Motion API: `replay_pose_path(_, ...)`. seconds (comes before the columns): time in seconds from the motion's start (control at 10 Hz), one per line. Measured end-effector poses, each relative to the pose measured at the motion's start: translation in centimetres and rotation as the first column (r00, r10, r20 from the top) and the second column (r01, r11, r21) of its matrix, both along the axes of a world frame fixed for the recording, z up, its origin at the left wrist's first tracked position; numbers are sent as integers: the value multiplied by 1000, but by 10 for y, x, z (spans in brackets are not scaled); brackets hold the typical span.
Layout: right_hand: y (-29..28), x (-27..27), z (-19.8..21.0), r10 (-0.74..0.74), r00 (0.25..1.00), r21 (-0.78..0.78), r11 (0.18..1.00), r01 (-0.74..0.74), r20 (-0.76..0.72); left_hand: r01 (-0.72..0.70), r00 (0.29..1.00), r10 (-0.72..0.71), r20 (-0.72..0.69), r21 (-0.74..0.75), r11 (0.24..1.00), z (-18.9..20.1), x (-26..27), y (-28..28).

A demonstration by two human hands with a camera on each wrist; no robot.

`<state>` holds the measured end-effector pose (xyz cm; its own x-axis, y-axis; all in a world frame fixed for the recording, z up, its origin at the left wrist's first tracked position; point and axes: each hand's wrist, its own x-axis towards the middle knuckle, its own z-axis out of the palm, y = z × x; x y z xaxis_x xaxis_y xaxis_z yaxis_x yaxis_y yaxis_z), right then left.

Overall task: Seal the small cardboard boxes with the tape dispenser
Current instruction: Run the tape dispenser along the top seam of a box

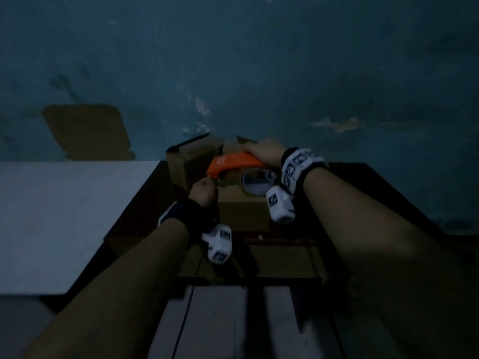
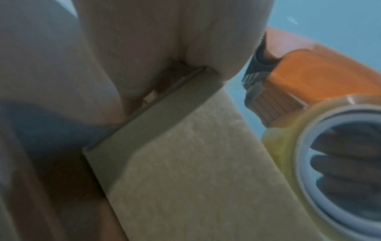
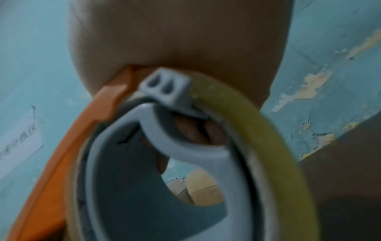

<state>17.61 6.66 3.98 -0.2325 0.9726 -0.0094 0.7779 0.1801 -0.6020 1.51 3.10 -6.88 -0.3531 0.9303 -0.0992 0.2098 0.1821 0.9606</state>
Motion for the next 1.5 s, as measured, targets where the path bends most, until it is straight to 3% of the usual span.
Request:
replay_pose_path(0.1,0,2,-2,33,996,3,999,-34,81,17,999,-15,-43,45,999,5,3,-9)
replay_pose_path(0.2,1,6,6,29,999,26,999,-30,40,86,987,-73,-143,87,992,5,-1,-8)
replay_pose_path(0.3,2,10,5,35,996,46,998,-39,77,131,951,-107,-291,64,989,8,-4,-7)
replay_pose_path(0.5,5,16,5,77,993,50,995,-81,94,161,903,-145,-403,4,987,11,-7,2)
replay_pose_path(0.7,7,30,4,54,995,54,997,-58,82,112,809,-109,-578,-31,993,16,-3,10)
replay_pose_path(1.0,17,93,-11,15,1000,-25,1000,-15,17,131,803,-144,-579,-64,989,15,-3,12)
replay_pose_path(1.5,11,123,-31,24,999,-61,998,-26,-41,132,759,-160,-631,-91,987,16,0,11)
